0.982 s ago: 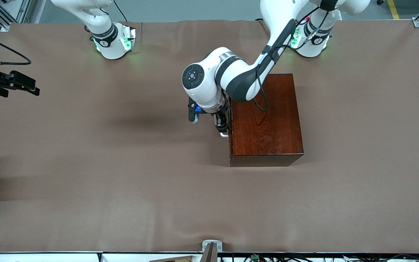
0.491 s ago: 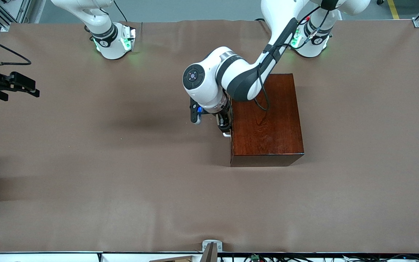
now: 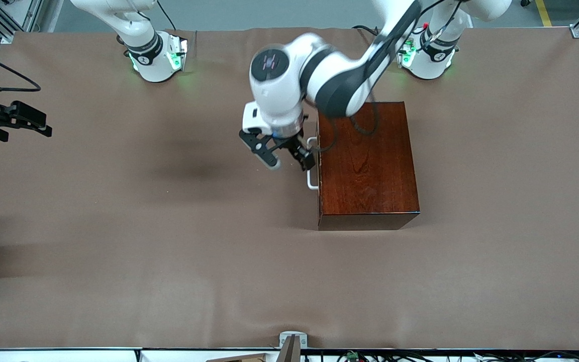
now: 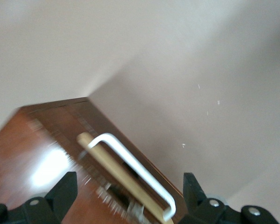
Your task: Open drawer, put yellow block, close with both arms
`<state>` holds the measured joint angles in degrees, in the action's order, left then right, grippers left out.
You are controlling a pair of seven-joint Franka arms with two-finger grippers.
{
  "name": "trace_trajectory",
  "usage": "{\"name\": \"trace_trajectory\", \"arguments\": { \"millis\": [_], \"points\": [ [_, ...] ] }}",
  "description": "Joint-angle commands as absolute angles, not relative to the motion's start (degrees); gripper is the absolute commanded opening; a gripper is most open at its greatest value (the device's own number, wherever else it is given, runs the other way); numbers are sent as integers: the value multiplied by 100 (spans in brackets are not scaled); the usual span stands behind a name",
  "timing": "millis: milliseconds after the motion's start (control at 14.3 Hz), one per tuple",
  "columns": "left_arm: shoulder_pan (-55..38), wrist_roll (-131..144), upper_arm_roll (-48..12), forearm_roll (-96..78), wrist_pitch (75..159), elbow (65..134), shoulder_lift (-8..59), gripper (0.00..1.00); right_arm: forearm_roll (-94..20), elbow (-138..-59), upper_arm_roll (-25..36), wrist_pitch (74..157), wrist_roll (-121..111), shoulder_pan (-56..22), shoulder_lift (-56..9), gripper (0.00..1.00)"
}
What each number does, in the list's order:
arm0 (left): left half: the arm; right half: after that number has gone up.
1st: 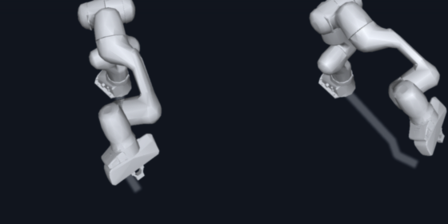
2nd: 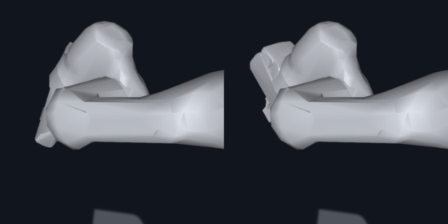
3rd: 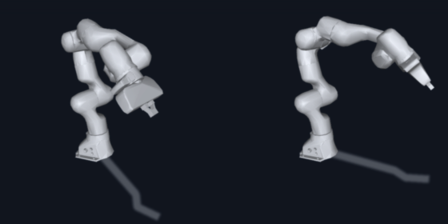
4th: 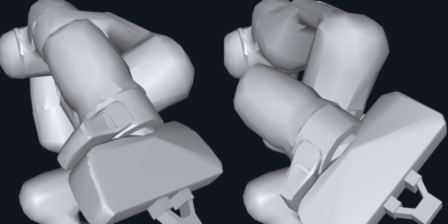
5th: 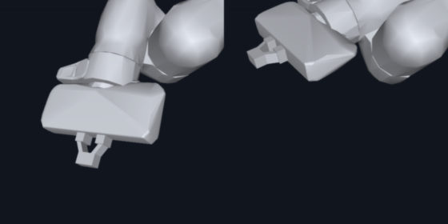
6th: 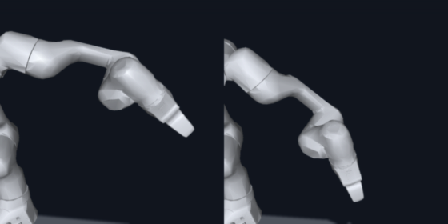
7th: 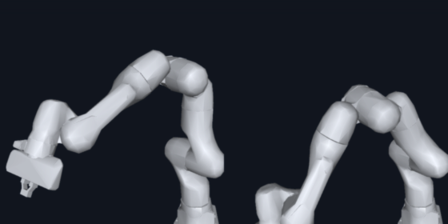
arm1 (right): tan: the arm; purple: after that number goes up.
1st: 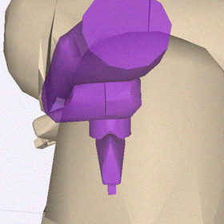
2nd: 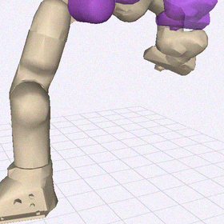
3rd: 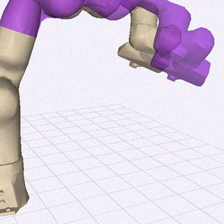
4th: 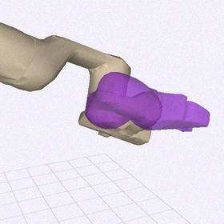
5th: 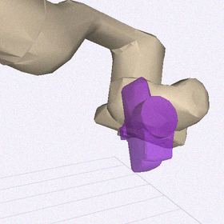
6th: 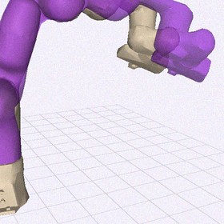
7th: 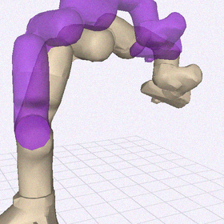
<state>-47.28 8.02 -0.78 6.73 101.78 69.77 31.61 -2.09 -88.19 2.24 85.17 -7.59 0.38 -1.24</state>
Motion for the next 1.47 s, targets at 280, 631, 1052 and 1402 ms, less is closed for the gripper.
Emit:
{"name": "trace_trajectory", "arguments": {
  "millis": [280, 631, 1052, 1402],
  "points": [
    [-3422, 1415, 211, 554, 8843, 7295, 1592, 100, -246, -8947, 193, 8508, -800, 105, 105, 100],
    [-1771, 537, 202, 64, 8016, 7356, 1108, 100, -246, -8939, 202, 8394, -782, 140, 149, 100],
    [-651, 536, 229, -325, 8235, 7611, 888, 100, -255, -8807, 185, 8446, -292, 308, 106, 100],
    [-606, 536, 202, -290, 8691, 8593, 204, 100, -246, -8807, 158, 8473, -35, 272, 97, 100]
  ]
}}
